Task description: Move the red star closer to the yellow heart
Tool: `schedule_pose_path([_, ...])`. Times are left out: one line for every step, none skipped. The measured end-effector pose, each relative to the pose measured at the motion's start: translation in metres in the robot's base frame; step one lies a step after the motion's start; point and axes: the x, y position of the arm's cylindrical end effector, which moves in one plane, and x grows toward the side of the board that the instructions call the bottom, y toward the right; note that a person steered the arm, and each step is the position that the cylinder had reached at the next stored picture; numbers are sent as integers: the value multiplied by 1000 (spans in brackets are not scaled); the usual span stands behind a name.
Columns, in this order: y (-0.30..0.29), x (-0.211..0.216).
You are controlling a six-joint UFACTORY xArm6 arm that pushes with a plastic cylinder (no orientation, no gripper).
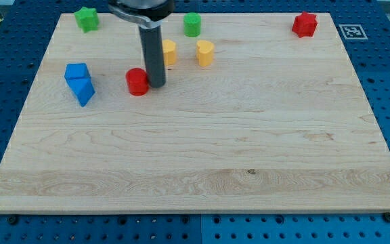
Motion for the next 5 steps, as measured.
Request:
schedule_pose_path([-31, 1])
schedule_pose_path([-47, 1])
schedule_pose_path([-60, 1])
schedule_pose_path([-45, 1])
schedule_pose_path([27, -7])
